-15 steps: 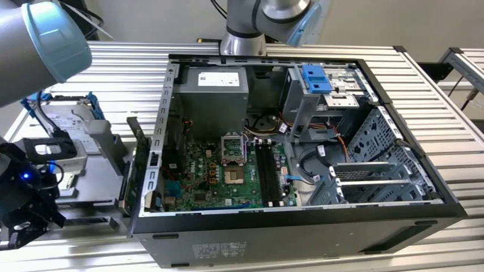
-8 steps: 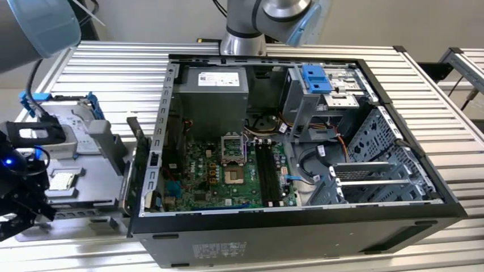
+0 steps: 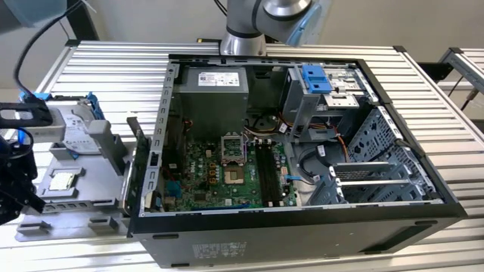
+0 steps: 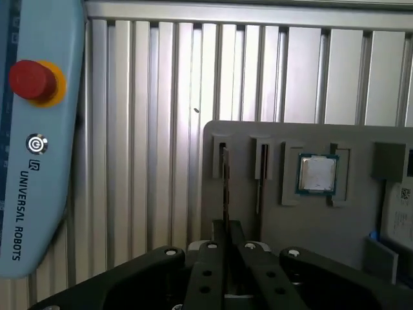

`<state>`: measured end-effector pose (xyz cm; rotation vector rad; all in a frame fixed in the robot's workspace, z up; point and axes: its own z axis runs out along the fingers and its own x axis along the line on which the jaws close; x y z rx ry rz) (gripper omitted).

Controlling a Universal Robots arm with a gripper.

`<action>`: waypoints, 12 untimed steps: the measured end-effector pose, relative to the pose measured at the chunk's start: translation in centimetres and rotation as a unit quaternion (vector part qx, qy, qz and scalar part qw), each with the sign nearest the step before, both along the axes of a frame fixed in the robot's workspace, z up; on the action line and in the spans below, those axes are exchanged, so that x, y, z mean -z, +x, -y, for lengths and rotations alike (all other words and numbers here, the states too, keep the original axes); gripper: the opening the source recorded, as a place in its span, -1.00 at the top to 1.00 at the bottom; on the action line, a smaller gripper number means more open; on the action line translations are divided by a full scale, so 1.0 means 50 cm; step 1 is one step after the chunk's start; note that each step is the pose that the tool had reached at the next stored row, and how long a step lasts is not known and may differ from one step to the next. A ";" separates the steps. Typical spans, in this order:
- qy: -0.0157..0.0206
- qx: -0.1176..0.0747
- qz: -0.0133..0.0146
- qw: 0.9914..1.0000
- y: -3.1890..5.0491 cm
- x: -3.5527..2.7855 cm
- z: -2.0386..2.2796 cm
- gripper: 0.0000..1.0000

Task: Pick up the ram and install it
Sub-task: 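Pick up the ram and move it above insertion slot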

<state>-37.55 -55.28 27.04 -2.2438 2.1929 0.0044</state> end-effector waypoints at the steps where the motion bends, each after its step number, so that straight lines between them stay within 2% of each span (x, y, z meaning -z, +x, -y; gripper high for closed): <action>1: 0.000 0.000 0.000 1.000 0.000 -0.010 0.0000 1.00; 12: 0.000 0.000 0.000 1.000 0.000 -0.110 0.0000 1.00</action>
